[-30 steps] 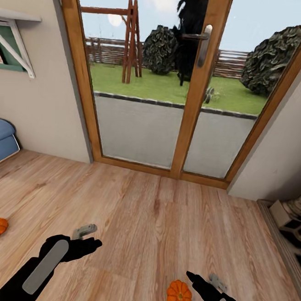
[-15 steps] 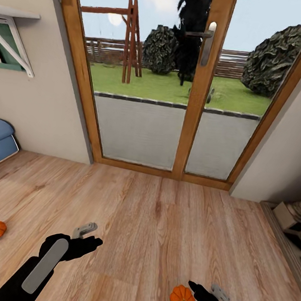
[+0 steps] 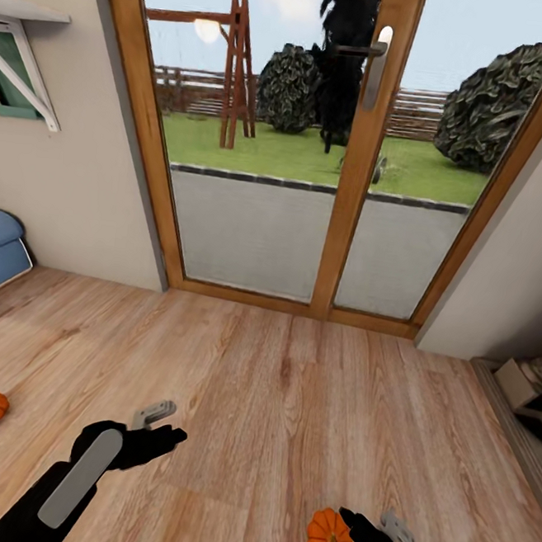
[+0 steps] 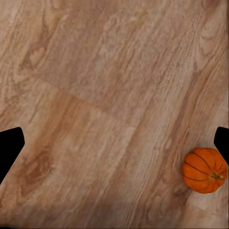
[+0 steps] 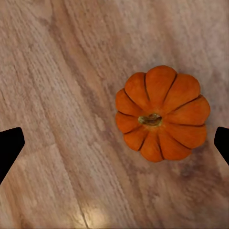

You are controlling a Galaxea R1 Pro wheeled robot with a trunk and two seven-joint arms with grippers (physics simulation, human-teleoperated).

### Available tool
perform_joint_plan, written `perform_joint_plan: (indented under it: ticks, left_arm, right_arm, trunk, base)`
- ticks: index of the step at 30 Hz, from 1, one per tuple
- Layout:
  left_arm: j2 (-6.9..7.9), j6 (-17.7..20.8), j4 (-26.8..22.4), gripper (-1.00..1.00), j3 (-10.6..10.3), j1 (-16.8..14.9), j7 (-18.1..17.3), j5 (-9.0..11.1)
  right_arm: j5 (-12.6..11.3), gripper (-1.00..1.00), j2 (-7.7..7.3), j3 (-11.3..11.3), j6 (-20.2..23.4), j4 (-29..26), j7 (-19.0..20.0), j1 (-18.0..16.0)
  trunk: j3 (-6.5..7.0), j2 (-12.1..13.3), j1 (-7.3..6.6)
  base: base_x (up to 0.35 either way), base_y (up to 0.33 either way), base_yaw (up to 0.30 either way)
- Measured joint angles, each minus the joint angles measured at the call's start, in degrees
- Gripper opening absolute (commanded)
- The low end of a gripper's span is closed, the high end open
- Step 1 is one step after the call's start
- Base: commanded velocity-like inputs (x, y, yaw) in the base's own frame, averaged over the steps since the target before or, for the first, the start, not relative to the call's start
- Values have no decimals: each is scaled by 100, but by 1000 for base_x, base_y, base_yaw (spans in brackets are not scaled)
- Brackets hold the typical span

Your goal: Place each of the two pumpkins and all three candles from the living room inside a cabinet in the living room (use any cabinet), then make sure every cabinet is closed, and position the cauldron so it is next to a table in the living room.

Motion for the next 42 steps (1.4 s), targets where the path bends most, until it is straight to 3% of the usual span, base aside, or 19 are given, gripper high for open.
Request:
perform_joint_plan:
  ticks: [4, 7, 12, 24, 38, 42]
  left_arm:
    - [22, 11, -74, 100, -6, 0, 9, 291]
    - [45, 23, -167, 100, -1, 0, 13, 496]
    - [55, 28, -192, 100, -5, 0, 14, 646]
    - [59, 29, -194, 100, -8, 0, 13, 671]
    - [59, 36, -202, 100, -26, 0, 13, 671]
    - [59, 37, -203, 100, -26, 0, 13, 671]
  right_arm:
    - [-10, 100, -39, -3, 5, 4, -11, 0]
    - [-19, 100, -182, -21, 13, 8, -16, 0]
    - [-182, 100, -408, -343, 168, 8, 145, 0]
    - [-221, 100, -484, -411, 342, -9, 644, 0]
    - [-217, 100, -488, -409, 372, -8, 700, 0]
    - [-229, 100, -490, -414, 526, -5, 932, 0]
  trunk:
    - [-72, -160, 88]
    - [-126, -281, 154]
    - [-215, -481, 264]
    - [-431, -963, 527]
    - [-682, -1524, 835]
    - [-758, -1647, 904]
  base:
    - [0, 0, 0]
    - [0, 0, 0]
    - [0, 0, 0]
    - [0, 0, 0]
    - [0, 0, 0]
    - [0, 0, 0]
